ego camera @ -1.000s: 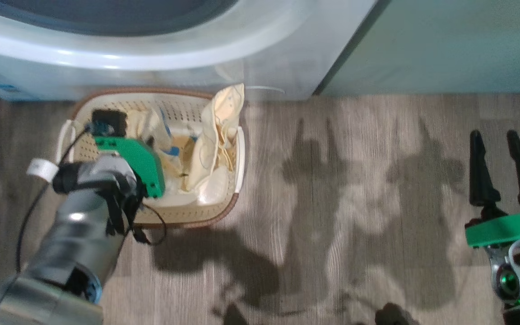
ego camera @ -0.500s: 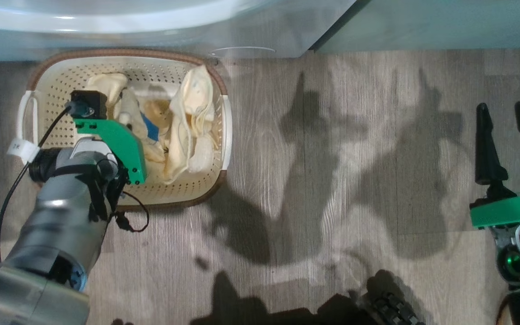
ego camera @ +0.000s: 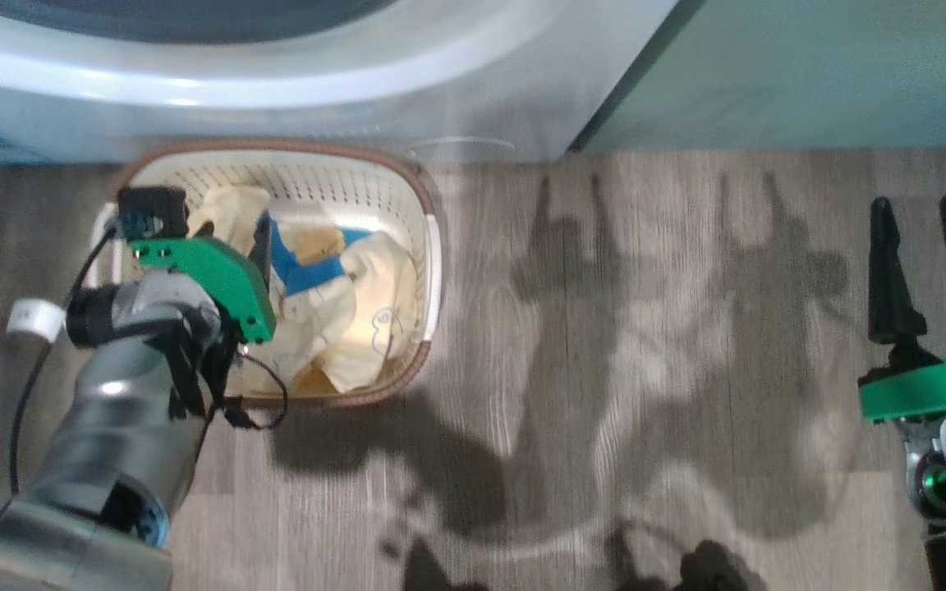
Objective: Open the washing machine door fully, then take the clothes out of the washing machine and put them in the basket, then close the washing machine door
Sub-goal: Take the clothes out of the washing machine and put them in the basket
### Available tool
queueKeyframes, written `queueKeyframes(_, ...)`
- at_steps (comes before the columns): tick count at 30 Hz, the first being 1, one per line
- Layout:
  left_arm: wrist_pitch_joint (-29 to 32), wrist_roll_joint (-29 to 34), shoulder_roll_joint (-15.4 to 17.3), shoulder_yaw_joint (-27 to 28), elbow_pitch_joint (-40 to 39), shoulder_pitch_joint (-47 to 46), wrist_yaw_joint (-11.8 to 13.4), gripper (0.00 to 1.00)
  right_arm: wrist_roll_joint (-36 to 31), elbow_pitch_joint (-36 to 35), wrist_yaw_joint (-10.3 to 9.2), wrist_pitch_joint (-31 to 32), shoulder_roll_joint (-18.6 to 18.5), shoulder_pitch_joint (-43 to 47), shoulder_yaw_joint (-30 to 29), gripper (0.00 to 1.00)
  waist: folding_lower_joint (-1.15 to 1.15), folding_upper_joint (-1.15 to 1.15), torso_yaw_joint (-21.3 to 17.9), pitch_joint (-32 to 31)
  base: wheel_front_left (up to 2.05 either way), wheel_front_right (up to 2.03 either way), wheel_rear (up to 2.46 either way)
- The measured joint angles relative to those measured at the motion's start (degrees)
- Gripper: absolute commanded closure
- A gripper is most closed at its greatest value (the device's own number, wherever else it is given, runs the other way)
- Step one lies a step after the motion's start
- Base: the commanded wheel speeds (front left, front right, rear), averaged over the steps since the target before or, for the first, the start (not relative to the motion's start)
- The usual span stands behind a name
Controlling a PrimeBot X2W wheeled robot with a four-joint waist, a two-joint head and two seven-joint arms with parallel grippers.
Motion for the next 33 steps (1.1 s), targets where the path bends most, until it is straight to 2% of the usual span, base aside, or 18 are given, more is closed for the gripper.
queueKeyframes(9, -2.23, -0.99, -0.19, 0.78, -2.33, 5.37, -2.12, 0.0, 0.09, 2.07, 0.0, 0.01, 0.0, 4.22, 0.57, 0.0, -0.01, 0.0, 1.16, -7.5, 0.0, 0.0, 0.0)
queueKeyframes(20, -2.38, 2.63, 0.94, 5.13, -19.82, 15.98, -2.01, 0.0, 0.55, 3.57, 0.0, 0.01, -0.16, 10.42, 0.8, 0.0, -0.01, 0.0, 2.33, -18.62, 0.0, 0.0, 0.0)
queueKeyframes(29, -2.4, 7.26, 1.21, 13.46, -35.73, 30.93, -0.45, 0.0, 0.96, 3.83, 0.0, 0.01, -1.26, 15.23, 0.75, 0.0, -0.01, 0.0, 3.02, -28.17, 0.0, 0.0, 0.0)
queueKeyframes(33, -2.4, 8.27, 1.24, 16.79, -40.24, 36.83, 0.26, 0.0, 0.96, 3.66, 0.0, 0.01, -1.27, 16.84, 0.75, 0.0, -0.01, 0.0, 3.04, -31.26, 0.0, 0.0, 0.0)
